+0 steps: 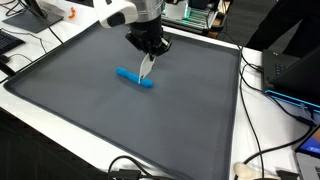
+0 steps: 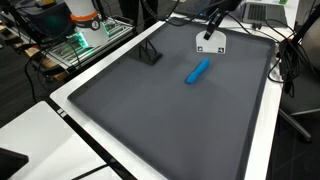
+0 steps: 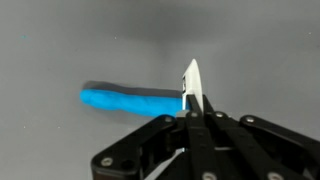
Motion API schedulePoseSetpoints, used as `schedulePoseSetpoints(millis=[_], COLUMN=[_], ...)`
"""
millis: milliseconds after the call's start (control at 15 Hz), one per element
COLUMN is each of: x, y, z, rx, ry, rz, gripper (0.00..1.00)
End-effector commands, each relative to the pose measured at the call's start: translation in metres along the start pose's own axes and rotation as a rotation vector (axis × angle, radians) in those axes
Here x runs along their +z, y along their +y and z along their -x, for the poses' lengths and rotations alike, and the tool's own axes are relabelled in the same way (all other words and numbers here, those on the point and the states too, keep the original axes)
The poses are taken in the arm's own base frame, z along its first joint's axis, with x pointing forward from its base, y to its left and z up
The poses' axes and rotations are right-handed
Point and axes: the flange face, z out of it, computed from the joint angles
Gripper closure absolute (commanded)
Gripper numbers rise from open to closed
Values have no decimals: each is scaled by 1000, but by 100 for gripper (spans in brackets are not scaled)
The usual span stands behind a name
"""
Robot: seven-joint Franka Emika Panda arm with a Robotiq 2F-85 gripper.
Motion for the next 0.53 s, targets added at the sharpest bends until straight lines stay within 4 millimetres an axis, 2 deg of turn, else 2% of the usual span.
schedulePoseSetpoints(millis=[0, 467], x=[9, 23], y=[-2, 0], z=[-15, -29], rx=[-30, -39], ry=[-18, -48], rz=[42, 64], gripper=[99, 99])
